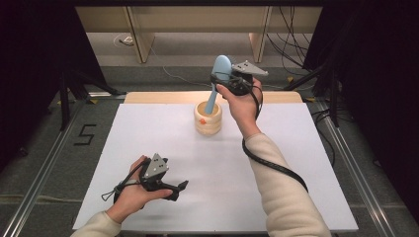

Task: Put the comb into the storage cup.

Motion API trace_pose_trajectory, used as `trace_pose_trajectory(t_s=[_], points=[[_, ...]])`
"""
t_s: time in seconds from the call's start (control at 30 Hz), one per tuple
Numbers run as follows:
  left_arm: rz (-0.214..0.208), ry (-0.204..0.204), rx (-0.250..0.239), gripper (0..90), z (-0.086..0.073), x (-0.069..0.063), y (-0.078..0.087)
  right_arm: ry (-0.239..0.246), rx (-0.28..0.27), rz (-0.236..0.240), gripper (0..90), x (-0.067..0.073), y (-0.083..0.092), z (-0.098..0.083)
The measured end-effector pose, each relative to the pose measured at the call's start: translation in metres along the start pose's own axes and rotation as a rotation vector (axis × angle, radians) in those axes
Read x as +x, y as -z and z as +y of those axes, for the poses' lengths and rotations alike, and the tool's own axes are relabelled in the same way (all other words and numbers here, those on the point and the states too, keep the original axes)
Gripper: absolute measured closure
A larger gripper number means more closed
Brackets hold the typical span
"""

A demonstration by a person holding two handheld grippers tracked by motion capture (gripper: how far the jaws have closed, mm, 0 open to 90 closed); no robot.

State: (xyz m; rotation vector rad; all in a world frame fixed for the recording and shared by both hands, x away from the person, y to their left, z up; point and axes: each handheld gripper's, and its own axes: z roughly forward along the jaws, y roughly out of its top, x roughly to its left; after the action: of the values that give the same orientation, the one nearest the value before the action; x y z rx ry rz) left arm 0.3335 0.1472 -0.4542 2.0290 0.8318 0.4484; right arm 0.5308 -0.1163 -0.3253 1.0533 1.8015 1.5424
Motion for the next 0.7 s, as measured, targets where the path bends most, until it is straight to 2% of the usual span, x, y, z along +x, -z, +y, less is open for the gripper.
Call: trace_pose_trajectory(t_s=[0.7], points=[[-0.001,0.003,0.001,0.0,-0.0008,0.0002,-0.0012,0.002,0.002,-0.030,50.9,-0.0036,-0.0085,-0.0058]])
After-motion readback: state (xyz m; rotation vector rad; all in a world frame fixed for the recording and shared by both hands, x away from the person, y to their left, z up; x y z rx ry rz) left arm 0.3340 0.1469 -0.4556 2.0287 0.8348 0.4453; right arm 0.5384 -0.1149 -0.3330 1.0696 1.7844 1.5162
